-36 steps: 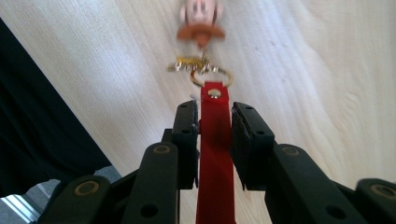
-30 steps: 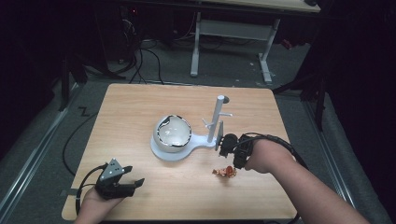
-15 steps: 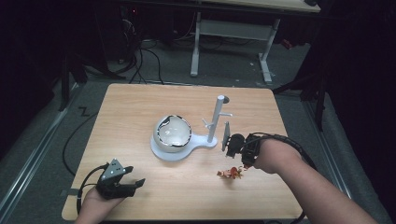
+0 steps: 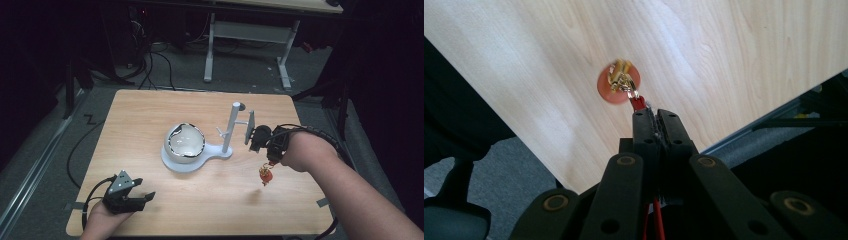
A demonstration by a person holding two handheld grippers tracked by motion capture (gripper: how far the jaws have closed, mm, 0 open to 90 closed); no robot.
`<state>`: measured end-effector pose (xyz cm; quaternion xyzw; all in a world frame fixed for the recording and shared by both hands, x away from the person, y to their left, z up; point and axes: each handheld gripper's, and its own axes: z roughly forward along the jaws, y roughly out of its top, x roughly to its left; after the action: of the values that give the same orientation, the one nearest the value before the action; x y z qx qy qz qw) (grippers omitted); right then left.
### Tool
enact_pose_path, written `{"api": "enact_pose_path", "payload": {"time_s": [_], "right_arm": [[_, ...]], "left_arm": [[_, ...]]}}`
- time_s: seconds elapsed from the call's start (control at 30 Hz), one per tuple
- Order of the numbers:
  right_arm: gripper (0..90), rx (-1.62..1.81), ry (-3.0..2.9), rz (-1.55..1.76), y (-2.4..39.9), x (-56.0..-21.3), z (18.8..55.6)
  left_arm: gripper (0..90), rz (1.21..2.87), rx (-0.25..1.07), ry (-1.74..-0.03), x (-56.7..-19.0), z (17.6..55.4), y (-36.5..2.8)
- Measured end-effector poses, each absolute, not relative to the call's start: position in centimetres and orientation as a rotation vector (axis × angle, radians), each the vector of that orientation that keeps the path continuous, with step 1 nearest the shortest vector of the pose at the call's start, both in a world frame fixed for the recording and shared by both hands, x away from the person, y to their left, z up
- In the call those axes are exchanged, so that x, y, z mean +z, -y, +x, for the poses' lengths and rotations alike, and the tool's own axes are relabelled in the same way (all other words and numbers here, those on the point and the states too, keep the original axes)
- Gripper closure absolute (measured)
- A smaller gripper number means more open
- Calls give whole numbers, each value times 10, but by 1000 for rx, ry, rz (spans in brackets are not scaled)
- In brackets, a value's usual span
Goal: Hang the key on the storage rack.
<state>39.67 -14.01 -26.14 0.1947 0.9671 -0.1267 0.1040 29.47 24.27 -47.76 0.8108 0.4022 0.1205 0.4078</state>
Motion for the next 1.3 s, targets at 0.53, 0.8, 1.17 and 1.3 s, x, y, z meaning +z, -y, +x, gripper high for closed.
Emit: {"api": "enact_pose_path", "payload": {"time_s": [0.53,0.8,1.17,1.3], "right_arm": [[880,-337,-2767,623,120,-214,442],[880,-294,-2764,589,97,-204,457],[879,-285,-2745,594,79,-213,483],[871,-291,-2745,606,76,-220,491]], "left_arm": [[310,2034,308,-1020,-477,293,-246],[310,2029,313,-1027,-476,291,-248],[310,2020,312,-1041,-477,289,-252],[310,2020,311,-1042,-477,289,-253]]}}
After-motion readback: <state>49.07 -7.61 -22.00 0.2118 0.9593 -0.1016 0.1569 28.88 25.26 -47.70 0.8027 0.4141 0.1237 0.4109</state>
